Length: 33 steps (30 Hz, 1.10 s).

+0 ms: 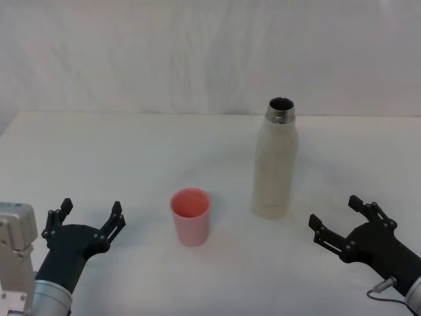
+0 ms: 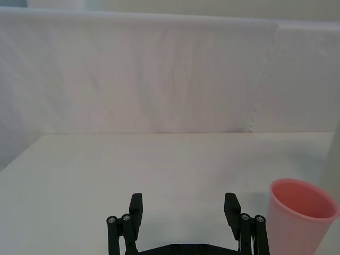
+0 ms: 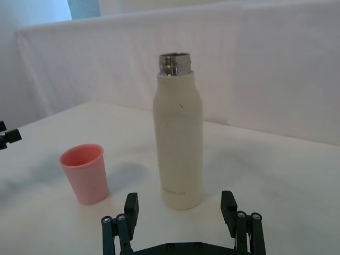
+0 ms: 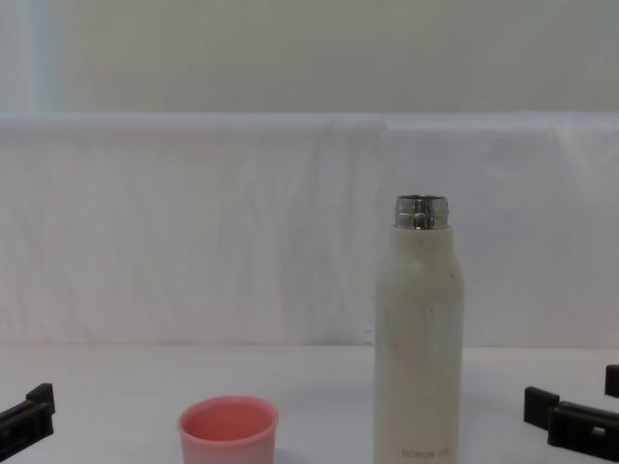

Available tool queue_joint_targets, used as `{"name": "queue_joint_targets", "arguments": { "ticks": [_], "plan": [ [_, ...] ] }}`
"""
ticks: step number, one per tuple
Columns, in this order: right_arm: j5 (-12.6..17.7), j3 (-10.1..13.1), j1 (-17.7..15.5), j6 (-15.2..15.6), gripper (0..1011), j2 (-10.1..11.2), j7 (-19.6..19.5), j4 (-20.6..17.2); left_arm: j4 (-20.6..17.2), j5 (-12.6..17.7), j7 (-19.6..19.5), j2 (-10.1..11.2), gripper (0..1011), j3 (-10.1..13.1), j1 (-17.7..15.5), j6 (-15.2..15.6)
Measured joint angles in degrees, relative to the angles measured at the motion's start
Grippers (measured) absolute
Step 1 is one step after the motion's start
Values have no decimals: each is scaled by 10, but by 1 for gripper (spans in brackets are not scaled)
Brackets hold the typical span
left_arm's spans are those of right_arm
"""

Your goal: Grasp the thermos with one hand and pour water into the cup lid.

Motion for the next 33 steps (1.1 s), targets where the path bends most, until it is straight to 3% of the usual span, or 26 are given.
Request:
{"name": "queue_joint_targets", "arguments": {
  "ticks": [11,18,33],
  "plan": [
    [6,-33,43,-3,1000,-5,-9,46,0,0,0,0,1001,0,0,0],
    [-13,-59,79,-2,1000,-14,-31,78,0,0,0,0,1001,0,0,0],
    [-20,-73,126,0,1000,-26,-36,114,0,0,0,0,1001,0,0,0]
  ]
}}
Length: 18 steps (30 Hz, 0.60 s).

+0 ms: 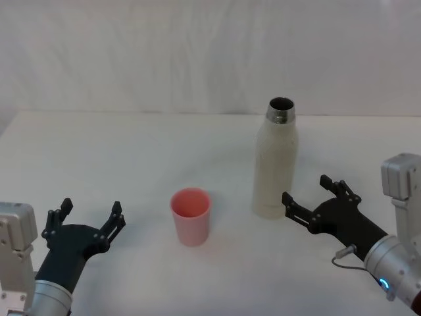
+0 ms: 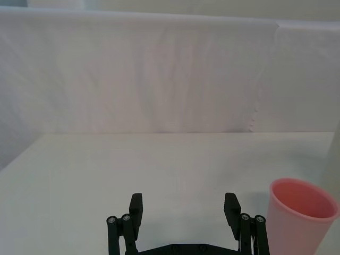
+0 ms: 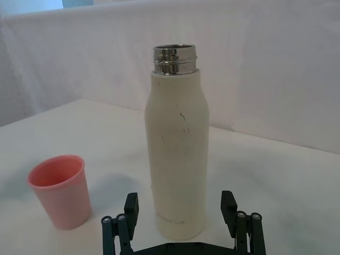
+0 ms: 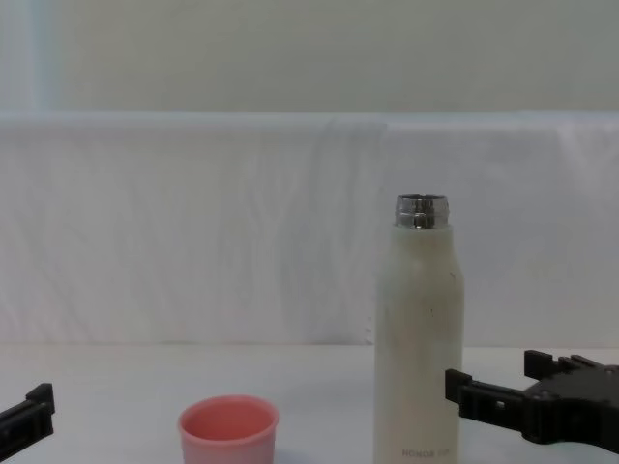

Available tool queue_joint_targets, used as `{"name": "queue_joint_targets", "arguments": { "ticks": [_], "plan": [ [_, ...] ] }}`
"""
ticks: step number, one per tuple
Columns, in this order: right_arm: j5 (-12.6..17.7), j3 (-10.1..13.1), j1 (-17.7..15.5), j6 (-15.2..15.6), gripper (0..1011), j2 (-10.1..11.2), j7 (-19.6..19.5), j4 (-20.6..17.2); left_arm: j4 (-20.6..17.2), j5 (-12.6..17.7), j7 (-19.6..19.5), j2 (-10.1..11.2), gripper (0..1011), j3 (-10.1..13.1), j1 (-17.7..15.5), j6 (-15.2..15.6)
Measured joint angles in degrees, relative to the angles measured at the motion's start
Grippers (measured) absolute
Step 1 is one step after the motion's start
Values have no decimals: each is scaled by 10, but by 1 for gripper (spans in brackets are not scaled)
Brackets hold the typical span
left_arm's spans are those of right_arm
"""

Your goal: Grasp the thermos with one hand and pour water into the cup lid.

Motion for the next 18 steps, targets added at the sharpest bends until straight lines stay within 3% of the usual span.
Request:
{"name": "queue_joint_targets", "arguments": {
  "ticks": [18],
  "plan": [
    [-5,-17,50,6,1000,-15,1,40,0,0,0,0,1001,0,0,0]
  ]
}}
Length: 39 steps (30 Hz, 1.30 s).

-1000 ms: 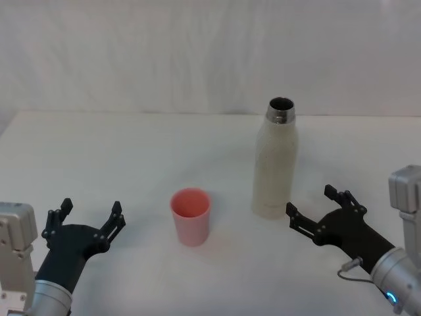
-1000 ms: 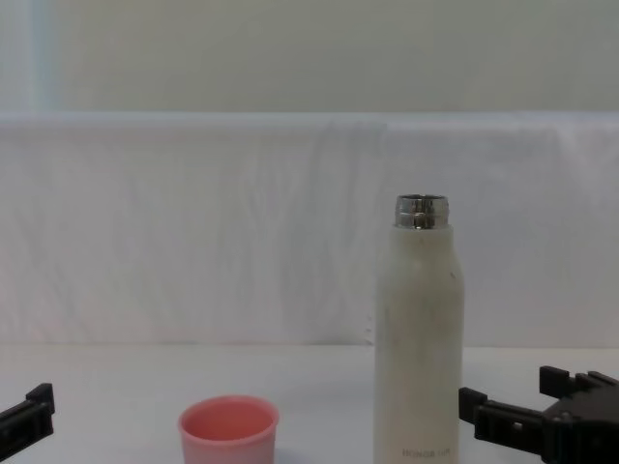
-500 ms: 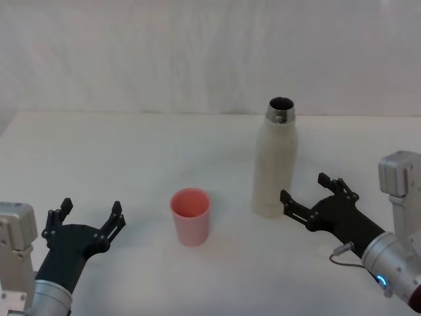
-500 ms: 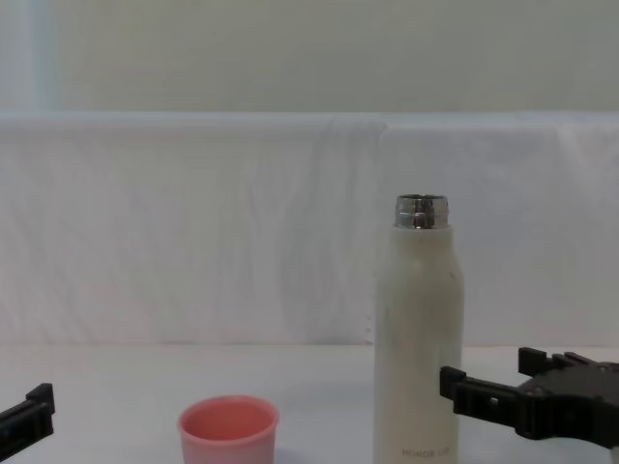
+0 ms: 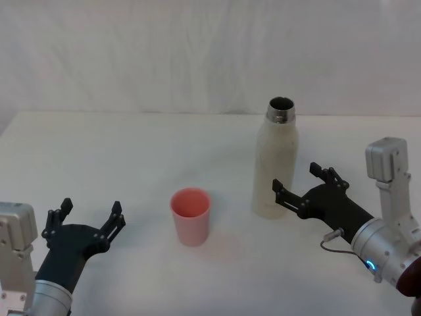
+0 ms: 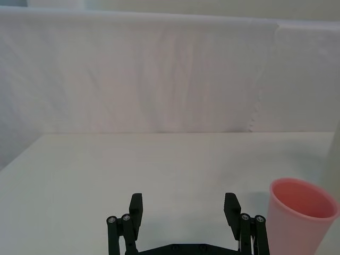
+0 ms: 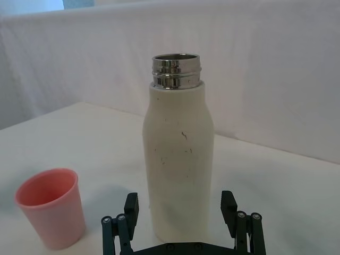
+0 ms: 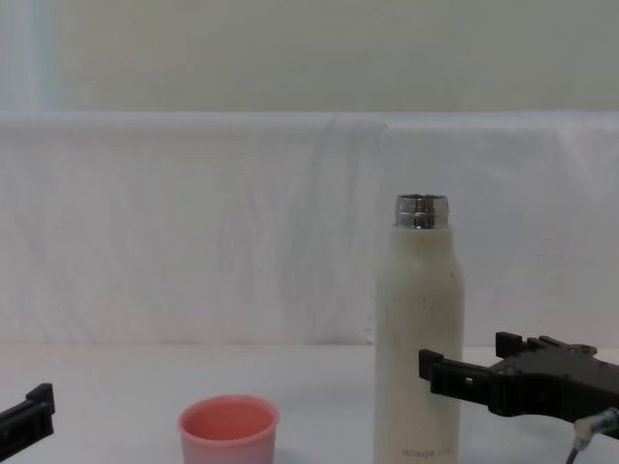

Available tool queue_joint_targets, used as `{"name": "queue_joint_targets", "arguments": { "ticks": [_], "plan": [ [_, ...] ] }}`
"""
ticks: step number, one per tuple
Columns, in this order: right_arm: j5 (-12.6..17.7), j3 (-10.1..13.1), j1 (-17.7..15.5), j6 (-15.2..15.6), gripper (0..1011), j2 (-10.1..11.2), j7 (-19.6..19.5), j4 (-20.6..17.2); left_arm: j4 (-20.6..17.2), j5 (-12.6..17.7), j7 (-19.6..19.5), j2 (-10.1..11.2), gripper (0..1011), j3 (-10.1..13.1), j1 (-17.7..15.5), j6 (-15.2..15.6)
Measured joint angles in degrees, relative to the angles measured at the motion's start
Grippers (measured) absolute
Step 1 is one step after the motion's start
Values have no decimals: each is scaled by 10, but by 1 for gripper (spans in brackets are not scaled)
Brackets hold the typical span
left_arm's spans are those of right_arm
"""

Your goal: Grasp the thermos with one hand and pour water into the cup lid.

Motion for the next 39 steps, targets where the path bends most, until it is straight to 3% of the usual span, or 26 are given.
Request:
{"name": "queue_joint_targets", "arguments": {
  "ticks": [39],
  "plan": [
    [-6,-17,58,-3,1000,-28,1,62,0,0,0,0,1001,0,0,0]
  ]
}}
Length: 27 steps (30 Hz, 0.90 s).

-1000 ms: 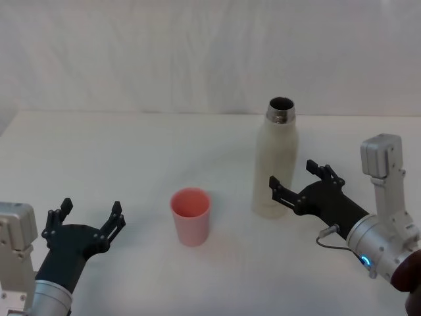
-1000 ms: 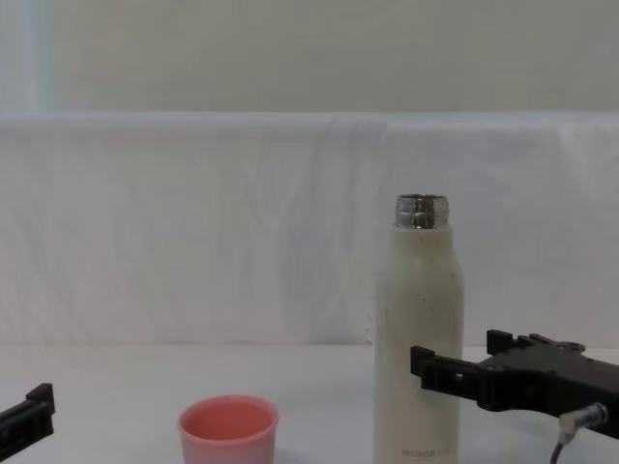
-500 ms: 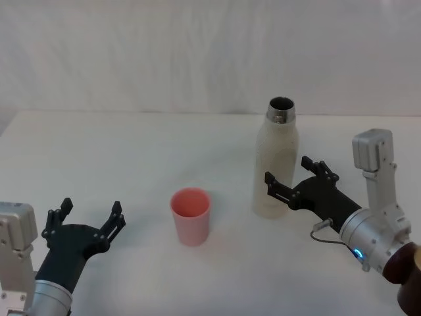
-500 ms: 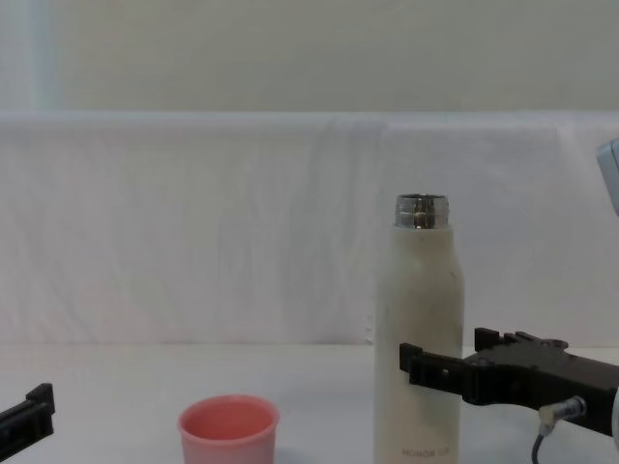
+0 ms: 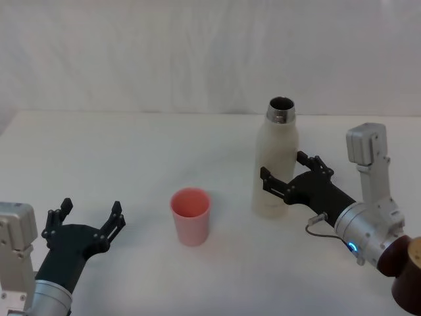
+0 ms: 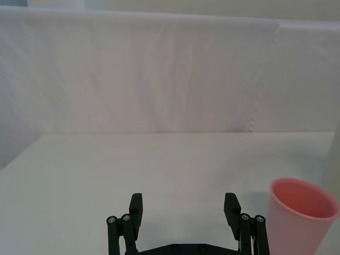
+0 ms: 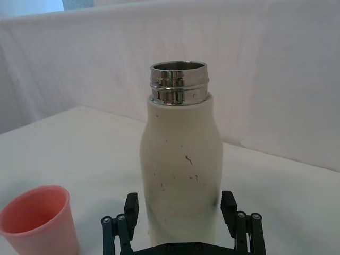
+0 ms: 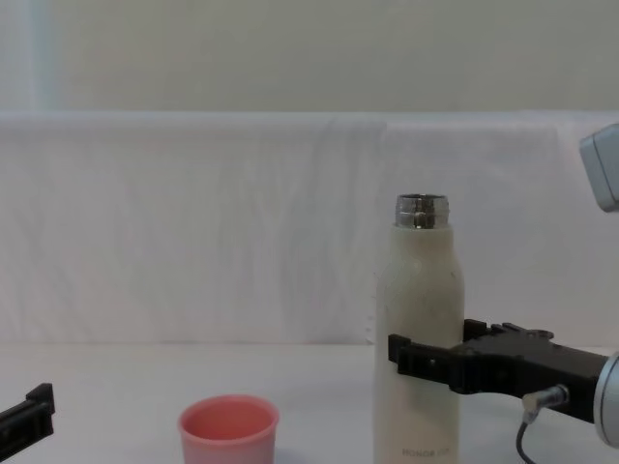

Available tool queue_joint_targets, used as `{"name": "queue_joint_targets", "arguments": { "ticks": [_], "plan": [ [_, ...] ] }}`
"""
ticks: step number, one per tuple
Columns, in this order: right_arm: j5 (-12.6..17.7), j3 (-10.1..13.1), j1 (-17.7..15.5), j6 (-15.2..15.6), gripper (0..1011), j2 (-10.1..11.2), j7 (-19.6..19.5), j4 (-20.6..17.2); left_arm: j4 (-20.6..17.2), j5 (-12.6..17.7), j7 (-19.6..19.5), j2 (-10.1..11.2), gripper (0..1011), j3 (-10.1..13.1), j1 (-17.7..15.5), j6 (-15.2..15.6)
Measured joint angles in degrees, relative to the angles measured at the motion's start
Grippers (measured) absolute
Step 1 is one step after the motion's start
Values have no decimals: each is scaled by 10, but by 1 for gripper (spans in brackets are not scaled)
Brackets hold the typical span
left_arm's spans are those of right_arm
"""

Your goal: Grasp the thermos with one hand and pour water into the cup lid.

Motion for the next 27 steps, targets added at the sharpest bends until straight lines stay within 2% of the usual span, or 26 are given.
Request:
{"name": "queue_joint_targets", "arguments": {
  "ticks": [27],
  "plan": [
    [-8,-8,28,-1,1000,-14,-1,24,0,0,0,0,1001,0,0,0]
  ]
}}
